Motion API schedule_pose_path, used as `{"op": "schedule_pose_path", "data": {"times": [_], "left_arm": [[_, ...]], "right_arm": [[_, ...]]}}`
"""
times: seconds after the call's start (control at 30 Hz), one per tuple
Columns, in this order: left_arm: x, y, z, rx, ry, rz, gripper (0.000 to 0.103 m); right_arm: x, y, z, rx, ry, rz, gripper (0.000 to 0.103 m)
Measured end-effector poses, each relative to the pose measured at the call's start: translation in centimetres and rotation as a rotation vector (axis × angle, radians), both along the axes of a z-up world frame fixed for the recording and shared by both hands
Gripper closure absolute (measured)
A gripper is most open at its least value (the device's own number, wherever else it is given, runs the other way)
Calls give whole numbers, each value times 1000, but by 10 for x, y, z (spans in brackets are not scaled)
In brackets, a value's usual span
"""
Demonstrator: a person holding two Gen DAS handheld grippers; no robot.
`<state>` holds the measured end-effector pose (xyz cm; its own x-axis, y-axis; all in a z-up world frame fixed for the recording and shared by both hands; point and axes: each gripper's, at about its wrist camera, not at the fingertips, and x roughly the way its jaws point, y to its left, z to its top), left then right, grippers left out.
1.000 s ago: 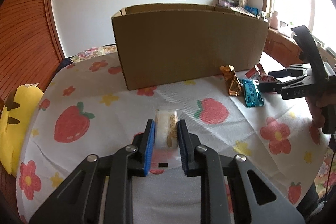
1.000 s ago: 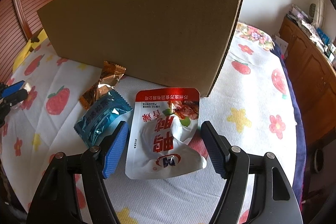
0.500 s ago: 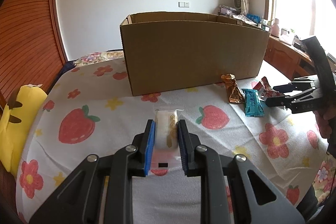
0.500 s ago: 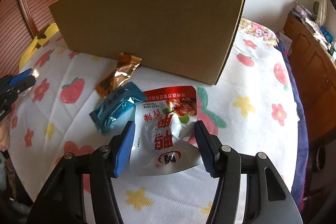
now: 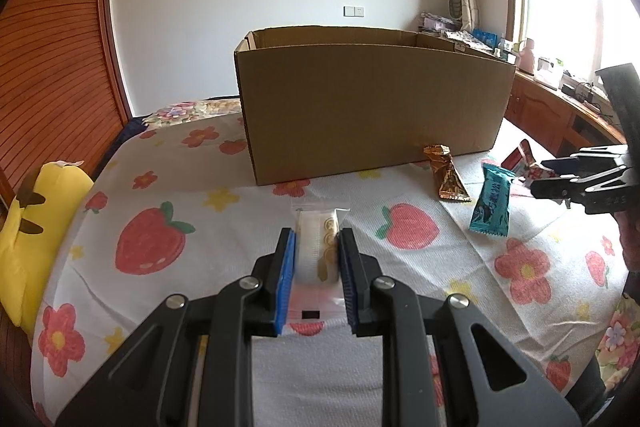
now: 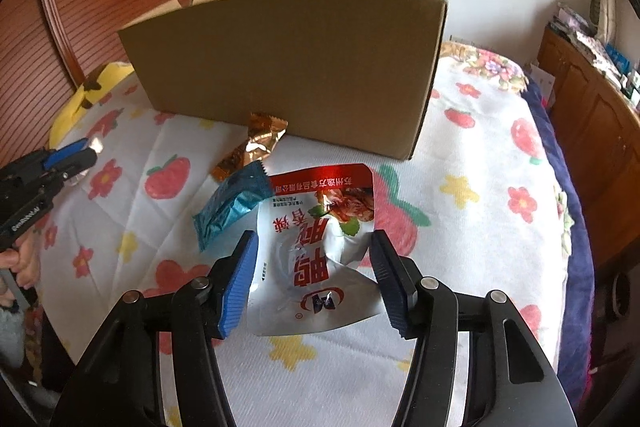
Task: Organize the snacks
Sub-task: 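Lift the duck-neck pouch and cake bar with both tools over the box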
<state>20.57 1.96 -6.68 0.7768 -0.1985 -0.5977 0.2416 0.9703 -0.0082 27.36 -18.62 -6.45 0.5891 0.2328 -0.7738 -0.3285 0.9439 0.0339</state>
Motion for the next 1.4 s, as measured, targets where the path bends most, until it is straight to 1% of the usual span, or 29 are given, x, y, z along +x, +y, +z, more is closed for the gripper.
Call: {"op": "schedule_pose_path", "data": {"times": [0.13, 0.47, 0.7, 0.9, 1.07, 1.2, 1.4], "left_arm": [[0, 0, 1, 0, 2, 0, 83], [0, -2, 3, 7, 0, -2, 83], [2, -1, 7, -15, 12, -3, 83], [8, -2, 32, -47, -10, -13, 83], [19, -9, 60, -42, -57, -31, 83], [35, -14, 81, -45, -88, -52, 83], [73, -21, 106, -41, -129, -63, 83]], "right_arm": [[-5, -1, 9, -26, -25, -9, 45], [-20, -3, 38, -1, -93, -2, 45], [-26, 5, 55, 20, -140, 23, 45], [-20, 15, 69, 20, -166, 44, 45], [-5, 25, 88, 23, -216, 81, 45], [10, 32, 101, 17, -251, 99, 45], [38, 41, 118, 44, -305, 113, 45]]}}
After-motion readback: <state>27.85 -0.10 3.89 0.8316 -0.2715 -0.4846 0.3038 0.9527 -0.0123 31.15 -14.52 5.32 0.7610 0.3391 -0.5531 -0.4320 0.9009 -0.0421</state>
